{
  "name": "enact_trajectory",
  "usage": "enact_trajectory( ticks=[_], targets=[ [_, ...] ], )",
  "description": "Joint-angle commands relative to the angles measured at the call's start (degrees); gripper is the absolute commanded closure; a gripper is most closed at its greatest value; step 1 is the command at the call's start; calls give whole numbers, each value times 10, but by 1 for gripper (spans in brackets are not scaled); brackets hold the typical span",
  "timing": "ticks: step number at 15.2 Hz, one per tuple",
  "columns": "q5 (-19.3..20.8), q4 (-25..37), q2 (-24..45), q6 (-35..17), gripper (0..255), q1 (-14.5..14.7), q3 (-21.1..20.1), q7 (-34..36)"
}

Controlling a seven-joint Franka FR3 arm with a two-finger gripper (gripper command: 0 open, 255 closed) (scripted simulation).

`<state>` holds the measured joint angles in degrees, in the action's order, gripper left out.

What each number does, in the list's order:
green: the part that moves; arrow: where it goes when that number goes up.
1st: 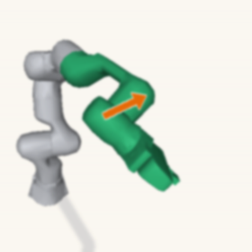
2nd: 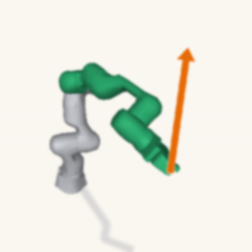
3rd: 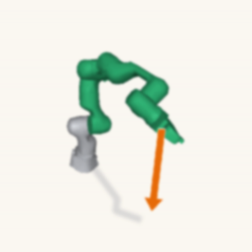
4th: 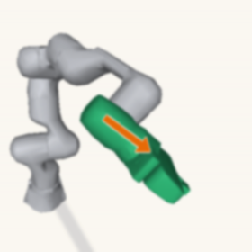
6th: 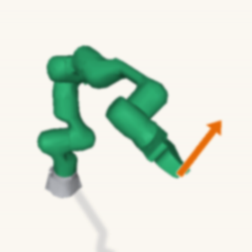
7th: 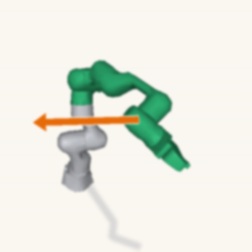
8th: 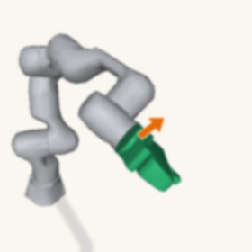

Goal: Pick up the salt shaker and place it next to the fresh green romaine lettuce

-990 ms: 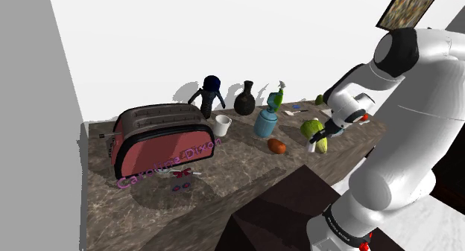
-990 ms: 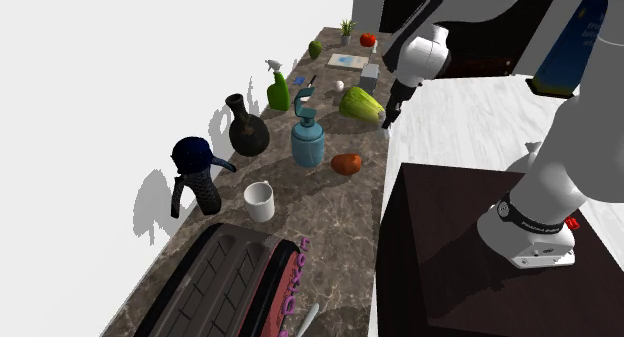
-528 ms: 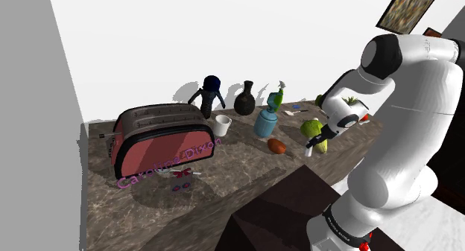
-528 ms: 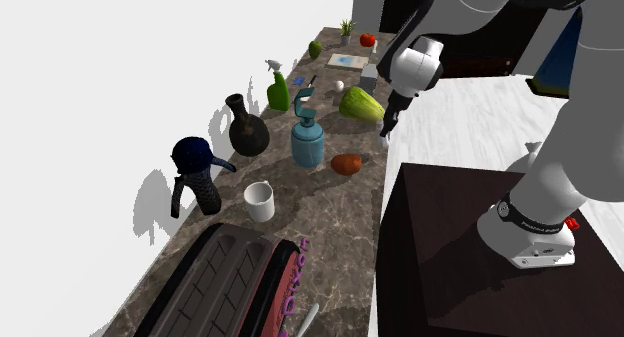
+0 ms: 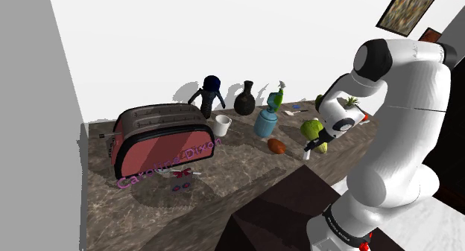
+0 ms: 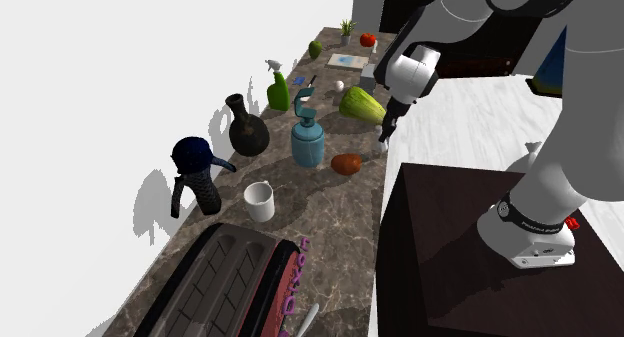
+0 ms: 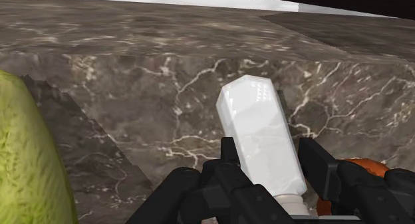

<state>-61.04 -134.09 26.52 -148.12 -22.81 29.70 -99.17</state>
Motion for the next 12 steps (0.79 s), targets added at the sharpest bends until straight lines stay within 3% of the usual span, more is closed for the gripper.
enact_trajectory(
  ticks=[1, 4, 5, 10, 12],
  targets=[
    [-1, 1, 1, 0, 255, 0, 0, -1],
    [-1, 1, 1, 0, 255, 0, 0, -1],
    [-1, 1, 1, 0, 0, 0, 0, -1],
    [-1, 0, 1, 0, 0, 0, 0, -1],
    [50, -17, -41, 11, 0, 16, 31, 33]
  ],
)
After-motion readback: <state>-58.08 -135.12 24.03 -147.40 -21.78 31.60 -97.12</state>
